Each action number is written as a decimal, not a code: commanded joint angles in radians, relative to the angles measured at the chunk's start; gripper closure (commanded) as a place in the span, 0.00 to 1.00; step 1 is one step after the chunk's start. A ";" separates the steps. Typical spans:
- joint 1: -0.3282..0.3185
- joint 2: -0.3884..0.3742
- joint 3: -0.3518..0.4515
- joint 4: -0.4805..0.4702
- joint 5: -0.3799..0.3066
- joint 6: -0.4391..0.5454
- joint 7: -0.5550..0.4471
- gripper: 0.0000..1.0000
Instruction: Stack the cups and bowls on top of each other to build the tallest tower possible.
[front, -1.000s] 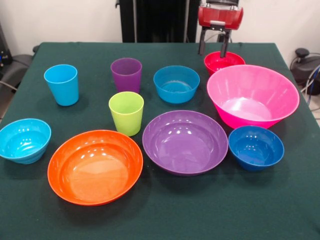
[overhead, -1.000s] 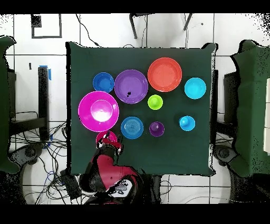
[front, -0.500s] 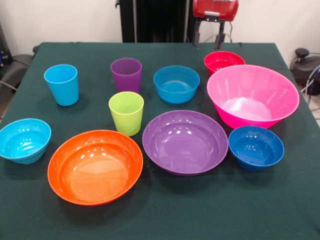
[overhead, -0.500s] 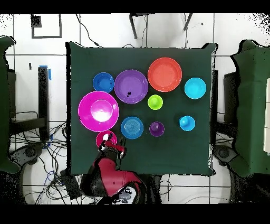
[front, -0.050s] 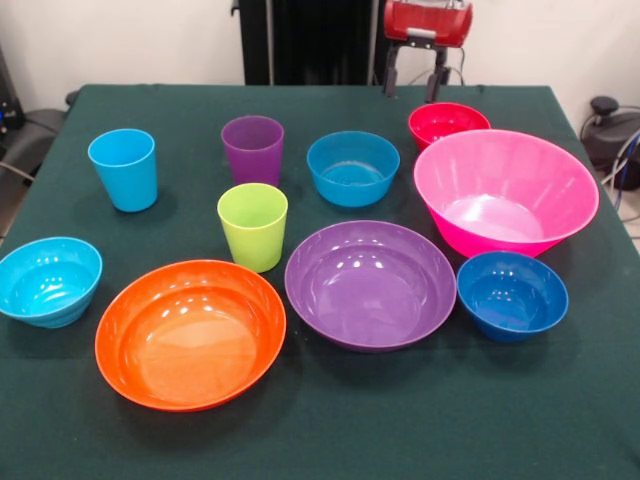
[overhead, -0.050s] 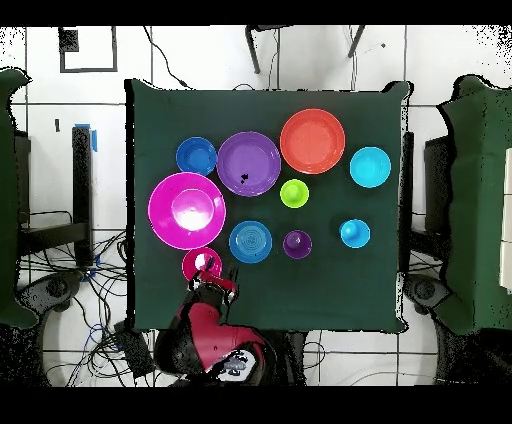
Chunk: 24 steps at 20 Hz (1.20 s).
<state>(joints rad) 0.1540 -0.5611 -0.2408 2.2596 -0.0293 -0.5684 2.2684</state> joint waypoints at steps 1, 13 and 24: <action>0.027 0.102 0.080 -0.041 0.066 -0.024 0.187 0.00; 0.034 0.149 0.083 -0.065 0.085 -0.063 0.200 0.00; 0.071 0.148 0.068 -0.057 0.135 -0.060 0.195 0.00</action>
<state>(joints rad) 0.2107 -0.4330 -0.2406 2.2589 0.0330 -0.6032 2.2684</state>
